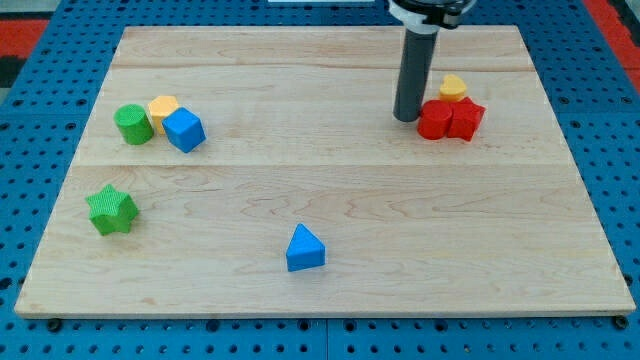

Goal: Slide blue triangle towards the center

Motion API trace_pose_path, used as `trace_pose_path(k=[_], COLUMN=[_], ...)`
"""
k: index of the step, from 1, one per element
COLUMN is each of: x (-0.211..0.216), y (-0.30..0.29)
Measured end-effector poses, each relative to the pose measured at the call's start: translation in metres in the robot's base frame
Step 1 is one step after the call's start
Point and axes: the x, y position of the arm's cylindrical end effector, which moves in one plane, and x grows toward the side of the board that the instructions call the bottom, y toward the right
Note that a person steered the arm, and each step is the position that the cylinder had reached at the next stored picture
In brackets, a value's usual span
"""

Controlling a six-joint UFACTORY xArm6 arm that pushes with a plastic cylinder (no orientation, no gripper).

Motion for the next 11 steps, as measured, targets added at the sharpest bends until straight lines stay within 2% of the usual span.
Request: trace_pose_path(k=[1, 2, 3, 4, 5, 7, 8, 10, 11], x=[0.002, 0.014, 0.077, 0.131, 0.172, 0.236, 0.226, 0.171, 0.123], y=[0.009, -0.007, -0.015, -0.053, -0.106, -0.118, -0.178, -0.171, -0.179])
